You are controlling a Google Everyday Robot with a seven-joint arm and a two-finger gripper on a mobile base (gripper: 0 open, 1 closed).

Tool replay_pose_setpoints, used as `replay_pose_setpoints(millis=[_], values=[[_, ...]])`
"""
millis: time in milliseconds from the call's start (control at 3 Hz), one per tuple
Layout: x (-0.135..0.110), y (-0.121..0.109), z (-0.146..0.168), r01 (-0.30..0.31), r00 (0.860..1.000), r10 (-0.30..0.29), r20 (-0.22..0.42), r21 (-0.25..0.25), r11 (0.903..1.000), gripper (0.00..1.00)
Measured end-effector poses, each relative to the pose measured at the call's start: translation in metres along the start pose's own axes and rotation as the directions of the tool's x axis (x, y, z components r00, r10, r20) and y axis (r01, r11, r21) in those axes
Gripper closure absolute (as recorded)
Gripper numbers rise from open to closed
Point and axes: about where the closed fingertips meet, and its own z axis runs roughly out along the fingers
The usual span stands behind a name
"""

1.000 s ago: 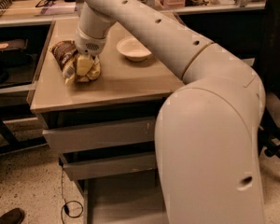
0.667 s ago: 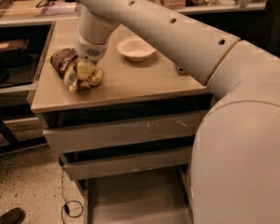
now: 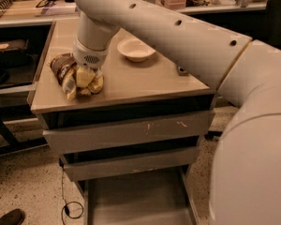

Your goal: Place brown chip bag into bottom drawer

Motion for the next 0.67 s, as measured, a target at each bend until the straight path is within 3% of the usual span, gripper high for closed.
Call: replay_pose_setpoints(millis=[667], values=[[0.005,0.102,-0.026,-0.146,0.987,0.142,-0.079,-0.035,0.9887,1.00]])
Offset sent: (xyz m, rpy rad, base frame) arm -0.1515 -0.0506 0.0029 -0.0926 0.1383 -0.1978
